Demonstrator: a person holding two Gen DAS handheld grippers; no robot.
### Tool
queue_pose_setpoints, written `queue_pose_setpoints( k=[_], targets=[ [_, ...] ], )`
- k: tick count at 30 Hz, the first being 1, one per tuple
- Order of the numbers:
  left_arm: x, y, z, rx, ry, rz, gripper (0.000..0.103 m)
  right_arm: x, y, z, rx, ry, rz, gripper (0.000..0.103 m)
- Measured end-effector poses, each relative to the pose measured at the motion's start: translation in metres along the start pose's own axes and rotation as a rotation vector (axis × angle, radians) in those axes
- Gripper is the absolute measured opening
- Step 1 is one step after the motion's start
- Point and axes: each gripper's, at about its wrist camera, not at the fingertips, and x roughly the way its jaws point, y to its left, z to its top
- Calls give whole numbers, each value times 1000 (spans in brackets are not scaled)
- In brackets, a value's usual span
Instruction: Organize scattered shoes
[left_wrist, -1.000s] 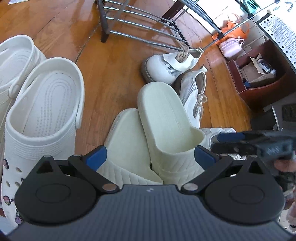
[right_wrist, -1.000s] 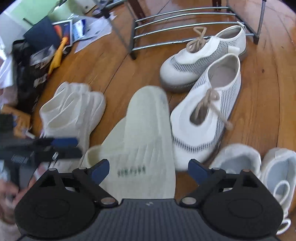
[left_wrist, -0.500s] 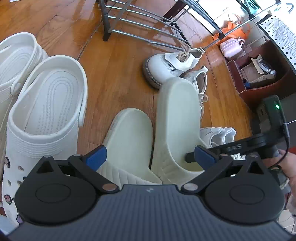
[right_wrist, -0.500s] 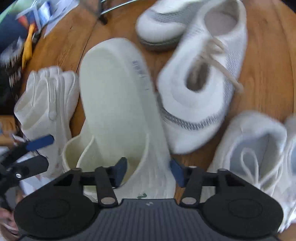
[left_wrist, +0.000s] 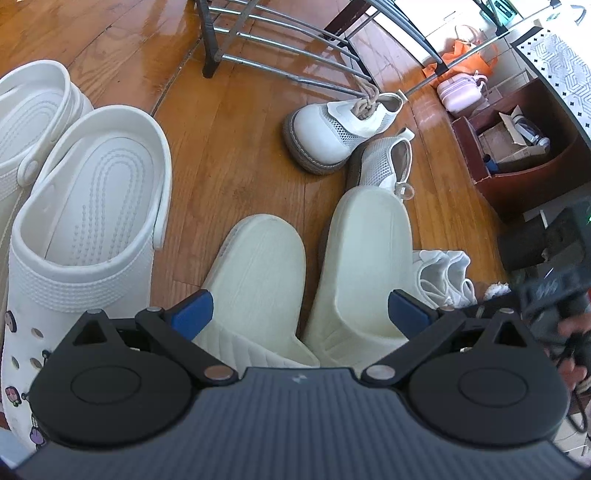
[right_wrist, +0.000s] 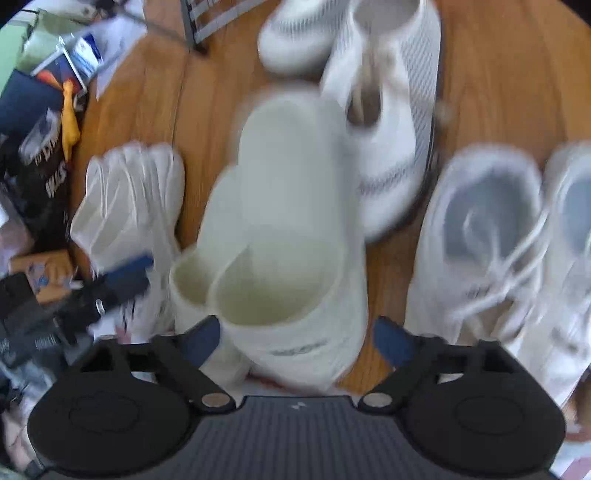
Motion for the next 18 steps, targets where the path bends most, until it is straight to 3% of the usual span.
queue_pose_setpoints(
  k=[5, 9, 13, 18],
  targets=[
    [-2, -1, 1, 1, -8, 3, 103, -15, -10, 10, 19, -113, -30, 92],
    [-1, -3, 1, 13, -13, 6, 103, -11, -14, 19, 18, -139, -78, 92],
    [0, -7, -2, 49, -27, 23, 103, -10, -20, 18, 45, -141, -61, 92],
    [0, -15, -2, 103, -87, 99, 103, -22, -29, 12, 76, -179, -10, 92]
  ],
)
